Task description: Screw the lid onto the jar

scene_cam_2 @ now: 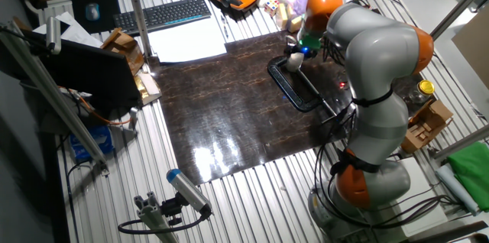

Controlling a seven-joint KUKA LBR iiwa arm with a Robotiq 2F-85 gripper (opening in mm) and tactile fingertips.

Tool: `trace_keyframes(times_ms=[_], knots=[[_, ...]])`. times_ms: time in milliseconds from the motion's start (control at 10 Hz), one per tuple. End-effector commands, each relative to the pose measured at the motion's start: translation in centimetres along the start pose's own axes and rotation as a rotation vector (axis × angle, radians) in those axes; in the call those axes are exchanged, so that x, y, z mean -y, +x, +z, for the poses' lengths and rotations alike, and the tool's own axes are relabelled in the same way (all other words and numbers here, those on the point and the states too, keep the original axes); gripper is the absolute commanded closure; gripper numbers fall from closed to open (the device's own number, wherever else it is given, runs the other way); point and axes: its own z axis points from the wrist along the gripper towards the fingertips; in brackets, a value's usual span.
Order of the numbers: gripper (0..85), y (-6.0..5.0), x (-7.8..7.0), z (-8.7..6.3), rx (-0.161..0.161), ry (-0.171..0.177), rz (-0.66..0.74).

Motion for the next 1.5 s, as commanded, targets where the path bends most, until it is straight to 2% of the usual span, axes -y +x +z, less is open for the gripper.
trace_keyframes(times_ms=[0, 200, 800, 1400], knots=[[16.0, -0.02, 0.01, 0.02, 0.001, 0.007, 0.075], [16.3, -0.04, -0.02, 0.07, -0.011, 0.009, 0.115], [15.7, -0.03, 0.02, 0.02, 0.011, 0.024, 0.221], [15.0, -0.03, 0.02, 0.08, 0.032, 0.017, 0.419]])
